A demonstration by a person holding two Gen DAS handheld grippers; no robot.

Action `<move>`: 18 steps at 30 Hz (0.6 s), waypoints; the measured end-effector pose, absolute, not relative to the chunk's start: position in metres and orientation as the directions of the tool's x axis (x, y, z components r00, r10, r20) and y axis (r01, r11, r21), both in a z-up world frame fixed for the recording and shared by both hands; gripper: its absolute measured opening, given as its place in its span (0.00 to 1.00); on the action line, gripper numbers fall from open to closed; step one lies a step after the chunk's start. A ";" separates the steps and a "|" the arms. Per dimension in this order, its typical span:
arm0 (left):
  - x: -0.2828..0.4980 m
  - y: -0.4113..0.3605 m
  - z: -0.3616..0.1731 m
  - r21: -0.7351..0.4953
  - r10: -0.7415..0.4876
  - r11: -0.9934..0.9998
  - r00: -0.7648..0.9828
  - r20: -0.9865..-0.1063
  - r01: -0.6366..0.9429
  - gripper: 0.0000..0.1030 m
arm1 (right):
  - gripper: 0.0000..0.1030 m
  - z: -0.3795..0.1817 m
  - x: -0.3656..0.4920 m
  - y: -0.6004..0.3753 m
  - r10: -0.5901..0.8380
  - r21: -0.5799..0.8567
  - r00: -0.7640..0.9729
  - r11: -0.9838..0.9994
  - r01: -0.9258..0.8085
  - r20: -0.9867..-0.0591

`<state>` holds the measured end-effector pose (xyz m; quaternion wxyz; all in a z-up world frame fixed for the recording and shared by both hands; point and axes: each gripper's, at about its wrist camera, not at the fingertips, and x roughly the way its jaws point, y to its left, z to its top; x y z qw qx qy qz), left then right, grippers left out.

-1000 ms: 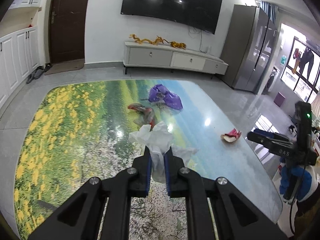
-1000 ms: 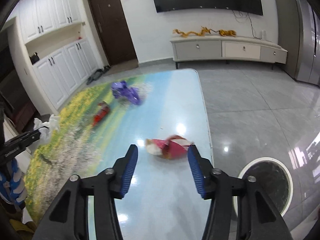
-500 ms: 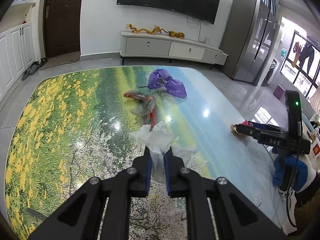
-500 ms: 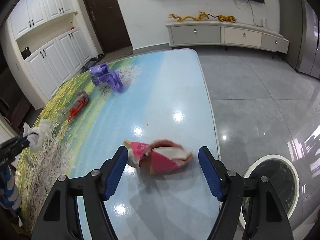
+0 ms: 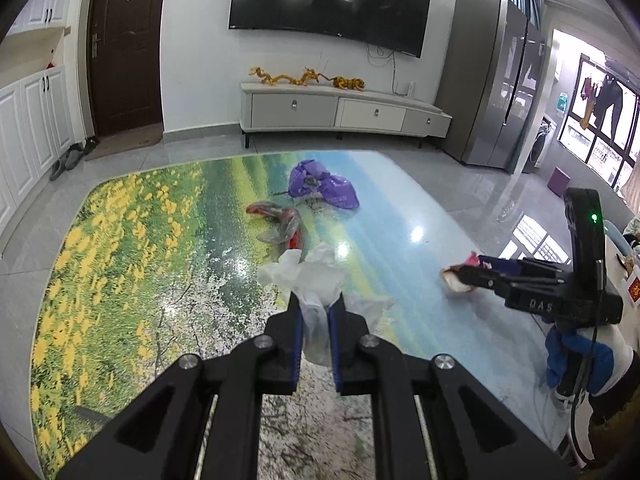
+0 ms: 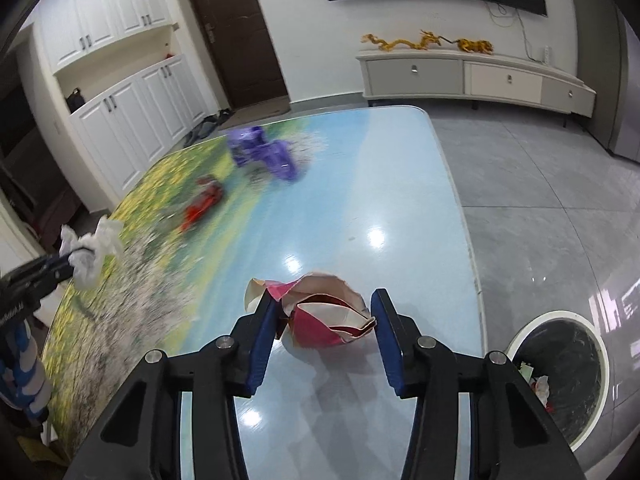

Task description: Collect trash

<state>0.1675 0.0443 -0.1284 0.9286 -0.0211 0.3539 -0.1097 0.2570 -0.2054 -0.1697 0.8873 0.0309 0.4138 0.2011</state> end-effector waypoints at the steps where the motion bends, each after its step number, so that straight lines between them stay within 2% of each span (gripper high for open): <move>1: 0.164 0.043 -0.126 -0.116 -0.220 0.975 0.728 -0.649 0.191 0.10 | 0.45 -0.166 0.251 -0.205 0.390 0.226 0.581 0.914 -0.336 -0.715; 18: 0.077 0.012 -0.065 0.009 -0.177 0.976 0.818 -0.547 0.217 0.10 | 0.45 -0.064 0.139 -0.218 0.418 0.162 0.729 0.903 -0.397 -0.543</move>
